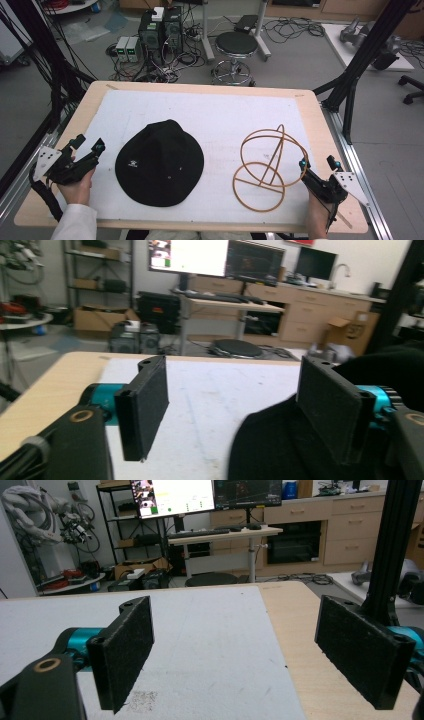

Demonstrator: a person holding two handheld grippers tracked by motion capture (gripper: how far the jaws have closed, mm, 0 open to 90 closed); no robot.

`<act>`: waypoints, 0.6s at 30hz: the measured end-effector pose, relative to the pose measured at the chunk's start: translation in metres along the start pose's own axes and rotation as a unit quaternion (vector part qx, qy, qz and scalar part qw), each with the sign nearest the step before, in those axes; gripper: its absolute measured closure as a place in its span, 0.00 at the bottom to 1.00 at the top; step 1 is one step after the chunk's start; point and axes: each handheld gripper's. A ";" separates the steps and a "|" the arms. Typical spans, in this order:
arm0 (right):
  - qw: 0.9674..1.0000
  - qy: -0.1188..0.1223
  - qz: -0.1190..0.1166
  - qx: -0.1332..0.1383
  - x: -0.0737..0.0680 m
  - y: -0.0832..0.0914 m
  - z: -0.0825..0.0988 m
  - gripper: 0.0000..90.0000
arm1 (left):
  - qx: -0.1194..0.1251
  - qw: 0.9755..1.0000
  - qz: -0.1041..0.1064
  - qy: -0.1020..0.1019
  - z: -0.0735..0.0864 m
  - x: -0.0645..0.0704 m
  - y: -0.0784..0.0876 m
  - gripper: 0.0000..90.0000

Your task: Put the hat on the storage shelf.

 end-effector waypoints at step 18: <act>1.000 0.000 -0.009 -0.002 -0.001 0.000 0.000 0.17 | -0.013 0.995 0.093 0.023 -0.013 0.014 -0.009 0.33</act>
Point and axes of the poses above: each handheld gripper's, and its own axes: y roughly backward along the jaws, z roughly out of its underside, x roughly to its right, and after that the axes turned 8 degrees about x, right-handed
